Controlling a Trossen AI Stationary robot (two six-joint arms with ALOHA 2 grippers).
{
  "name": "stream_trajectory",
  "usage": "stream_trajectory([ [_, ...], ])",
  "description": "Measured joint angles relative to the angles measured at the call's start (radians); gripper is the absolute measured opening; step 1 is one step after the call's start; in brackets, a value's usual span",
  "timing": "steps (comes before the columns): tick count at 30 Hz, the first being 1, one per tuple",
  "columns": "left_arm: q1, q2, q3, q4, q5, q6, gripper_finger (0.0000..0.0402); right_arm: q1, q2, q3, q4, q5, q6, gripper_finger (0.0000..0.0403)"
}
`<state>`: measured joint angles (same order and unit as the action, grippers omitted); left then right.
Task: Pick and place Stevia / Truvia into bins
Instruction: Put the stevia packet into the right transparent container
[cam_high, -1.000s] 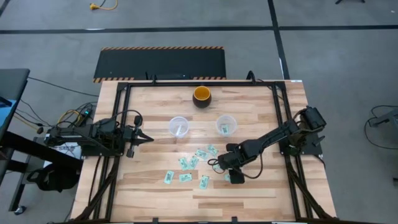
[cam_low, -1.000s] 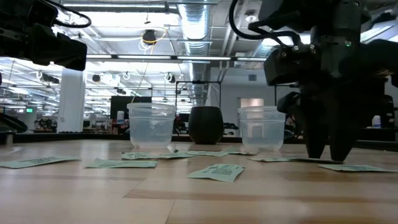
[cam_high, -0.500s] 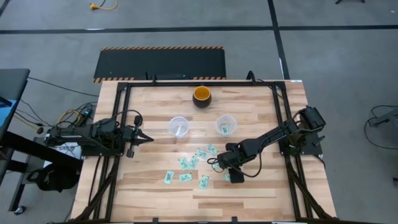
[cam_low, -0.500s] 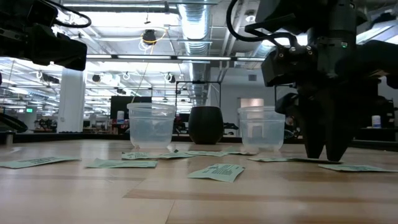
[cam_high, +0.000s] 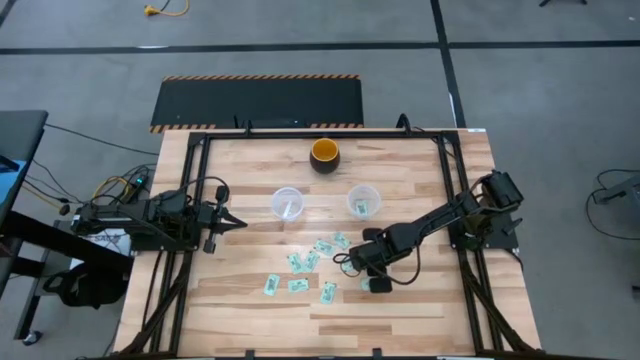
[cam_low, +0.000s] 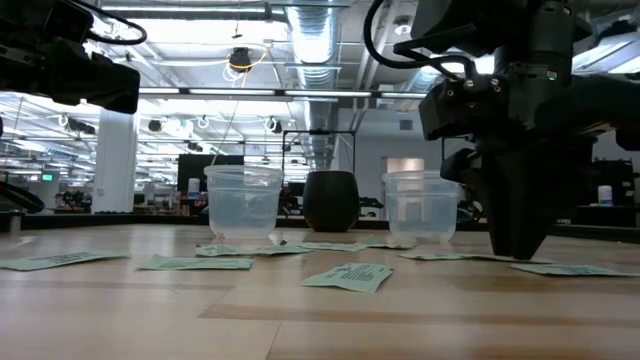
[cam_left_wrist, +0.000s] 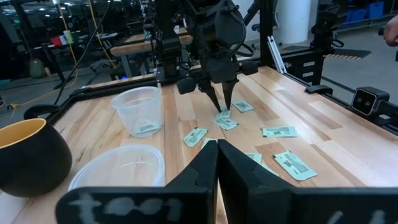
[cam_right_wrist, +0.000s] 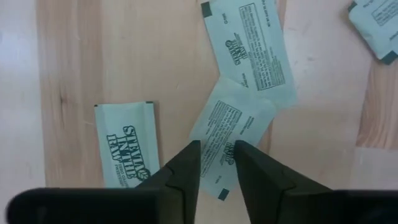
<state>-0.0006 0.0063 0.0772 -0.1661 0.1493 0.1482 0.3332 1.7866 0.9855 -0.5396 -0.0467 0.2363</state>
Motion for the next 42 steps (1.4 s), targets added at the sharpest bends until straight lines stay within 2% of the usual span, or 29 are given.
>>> stream_trajectory([
  [6,0.000,0.000,0.000,0.000,0.000,-0.001,0.0000,-0.002,0.001,0.000,0.004,0.039,0.000,0.0050],
  [14,0.000,0.000,0.000,0.000,0.000,0.000,0.0000,-0.004,0.001,0.000,0.002,0.032,0.000,0.0007],
  [21,0.000,0.000,0.000,0.000,0.000,0.000,0.0000,-0.003,-0.005,0.000,-0.019,0.023,0.003,0.0003],
  [28,0.000,0.000,0.000,0.000,0.000,0.000,0.0000,-0.003,-0.003,0.055,-0.219,0.021,0.026,0.0001],
  [36,0.000,0.000,0.000,0.000,0.000,0.000,0.0000,-0.019,-0.003,0.178,-0.457,0.023,-0.002,0.0001],
  [42,0.000,0.000,0.000,0.000,0.000,0.000,0.0000,-0.077,-0.005,0.305,-0.619,0.124,-0.096,0.0000],
])
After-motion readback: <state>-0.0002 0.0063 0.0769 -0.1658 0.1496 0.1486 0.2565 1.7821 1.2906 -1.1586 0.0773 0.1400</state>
